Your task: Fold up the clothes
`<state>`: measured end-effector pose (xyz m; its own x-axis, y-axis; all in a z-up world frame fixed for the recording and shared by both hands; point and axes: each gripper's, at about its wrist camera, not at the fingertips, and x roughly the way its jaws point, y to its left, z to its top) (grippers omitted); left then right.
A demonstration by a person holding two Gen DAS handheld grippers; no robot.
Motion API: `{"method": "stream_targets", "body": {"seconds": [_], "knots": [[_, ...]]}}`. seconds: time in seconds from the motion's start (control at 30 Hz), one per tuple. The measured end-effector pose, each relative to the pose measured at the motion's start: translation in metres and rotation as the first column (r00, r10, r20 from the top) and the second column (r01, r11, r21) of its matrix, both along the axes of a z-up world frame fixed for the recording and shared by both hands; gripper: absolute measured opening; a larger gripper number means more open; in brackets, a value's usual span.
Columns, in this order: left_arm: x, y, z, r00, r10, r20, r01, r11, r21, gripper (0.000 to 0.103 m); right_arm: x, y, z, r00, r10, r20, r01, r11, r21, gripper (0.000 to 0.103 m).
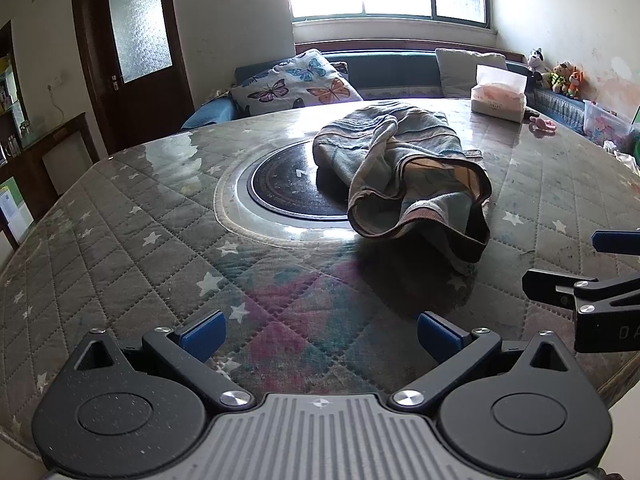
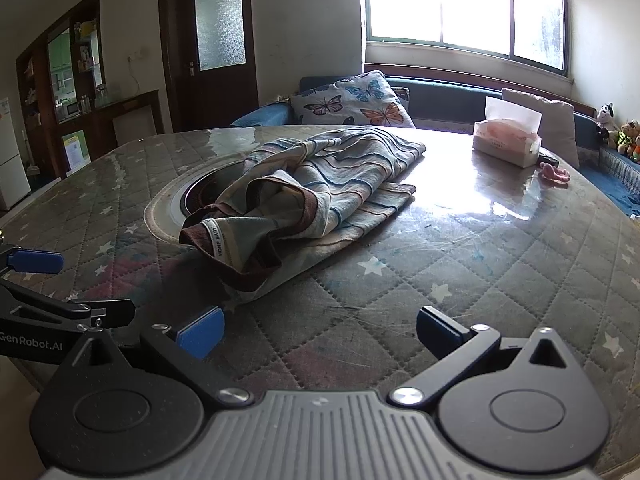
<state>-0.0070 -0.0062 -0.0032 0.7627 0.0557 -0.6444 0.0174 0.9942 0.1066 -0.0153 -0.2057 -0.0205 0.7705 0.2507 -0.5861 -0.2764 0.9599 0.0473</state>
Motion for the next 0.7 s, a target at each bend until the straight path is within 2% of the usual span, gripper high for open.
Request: {"method": "stream_targets", "body": {"seconds": [0.7], "knots": [[0.018,0.001,-0.006,1.0,-0.006,-0.025,0.006,1.0,0.009,0.103,0.014,0.001,-0.006,1.0,-0.006,-0.031,0.006,1.0,-0.007,0.103]]}}
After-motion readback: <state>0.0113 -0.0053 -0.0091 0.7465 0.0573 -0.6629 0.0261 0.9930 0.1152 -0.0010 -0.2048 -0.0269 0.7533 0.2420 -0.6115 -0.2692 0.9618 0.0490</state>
